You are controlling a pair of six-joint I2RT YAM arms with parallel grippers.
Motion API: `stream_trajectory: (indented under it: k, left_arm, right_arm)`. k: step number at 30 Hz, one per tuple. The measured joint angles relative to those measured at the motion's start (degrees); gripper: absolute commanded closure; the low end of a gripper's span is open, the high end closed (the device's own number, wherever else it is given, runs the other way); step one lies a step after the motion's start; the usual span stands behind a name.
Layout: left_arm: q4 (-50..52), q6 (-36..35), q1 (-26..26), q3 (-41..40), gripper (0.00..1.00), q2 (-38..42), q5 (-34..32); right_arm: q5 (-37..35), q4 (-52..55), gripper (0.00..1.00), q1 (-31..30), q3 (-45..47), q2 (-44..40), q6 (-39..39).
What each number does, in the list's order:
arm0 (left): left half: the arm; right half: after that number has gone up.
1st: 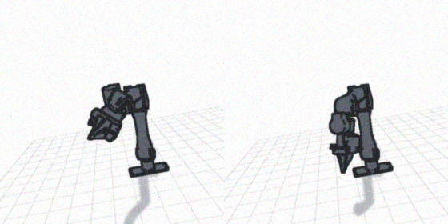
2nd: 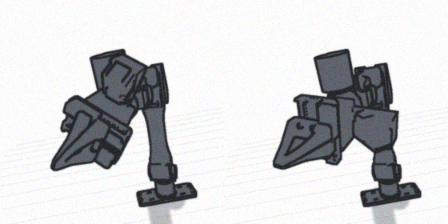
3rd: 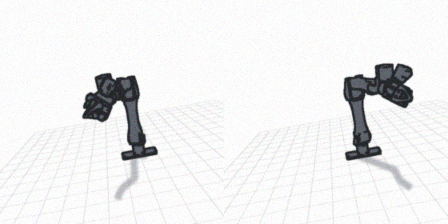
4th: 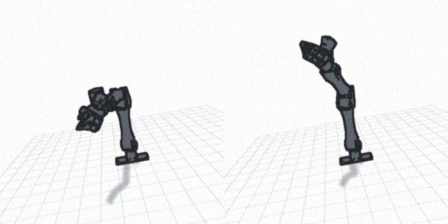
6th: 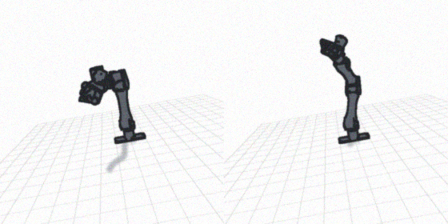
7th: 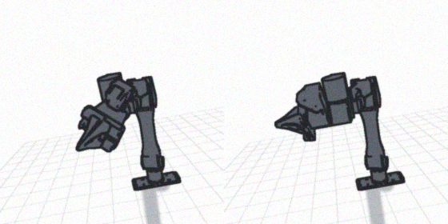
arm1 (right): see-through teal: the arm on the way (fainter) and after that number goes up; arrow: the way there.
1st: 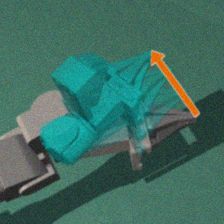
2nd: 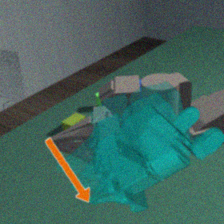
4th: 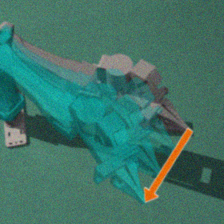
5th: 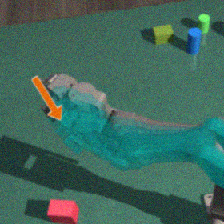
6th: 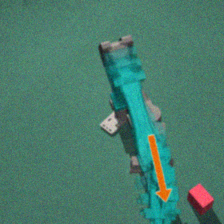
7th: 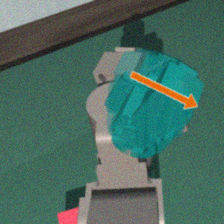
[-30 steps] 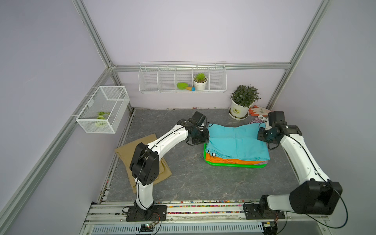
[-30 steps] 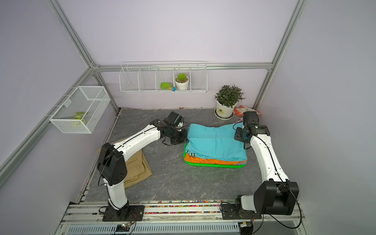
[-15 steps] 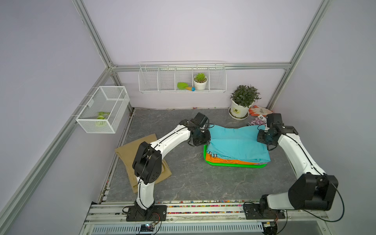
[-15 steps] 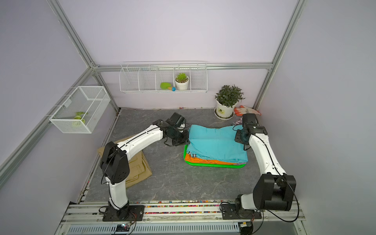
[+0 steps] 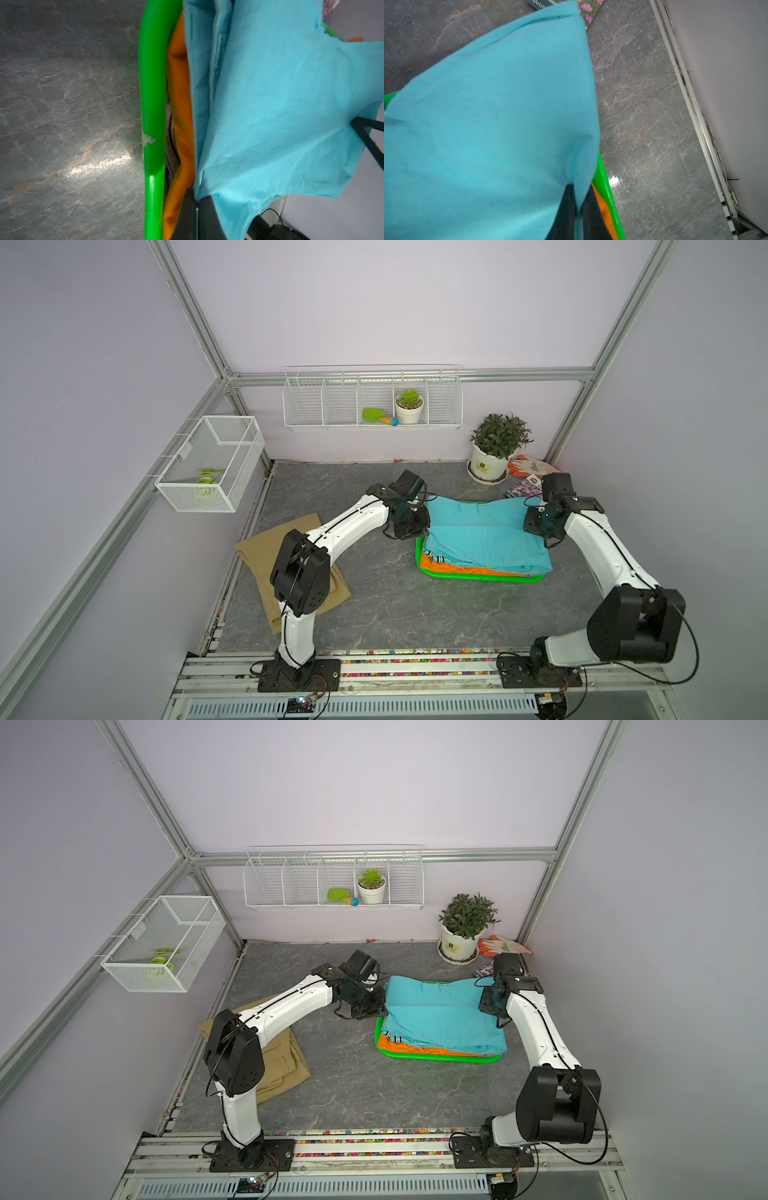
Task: Put the folded long pants in the basket
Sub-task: Place the long pant in the basket.
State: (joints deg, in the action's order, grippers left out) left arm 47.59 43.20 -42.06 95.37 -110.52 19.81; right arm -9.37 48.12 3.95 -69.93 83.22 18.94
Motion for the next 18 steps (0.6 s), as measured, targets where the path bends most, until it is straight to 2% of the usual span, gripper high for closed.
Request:
stream_trajectory:
  k: [4,5,6,9,11,15,18]
  left_arm:
    - [0.31,-0.04,-0.07,-0.11,1.00,0.22,0.13]
    - [0.50,-0.15,-0.11,-0.11,1.00,0.39,0.17]
    - [0.68,-0.24,-0.17,-0.11,1.00,0.63,0.33]
    - [1.40,-0.33,-0.22,-0.09,0.74,1.42,0.74]
    - [3.72,-0.74,-0.09,0.24,0.63,1.84,0.44]
    - [8.92,-1.95,0.83,3.50,0.59,2.27,-1.31]
    - [10.88,-2.51,2.40,5.66,0.63,4.48,-2.21]
  right_arm:
    - [0.26,0.02,1.00,0.22,0.07,0.04,0.33]
    - [0.28,0.07,0.96,0.22,0.04,0.04,0.37]
    - [0.28,0.17,0.87,0.24,-0.02,0.04,0.52]
    - [-0.13,0.79,0.61,0.55,-0.70,0.04,0.81]
    - [-1.22,1.27,0.53,1.46,-1.53,0.04,1.09]
    - [-2.91,2.60,0.47,2.49,-4.07,-0.15,1.73]
    - [-2.64,3.10,0.48,2.49,-6.21,-0.46,1.84]
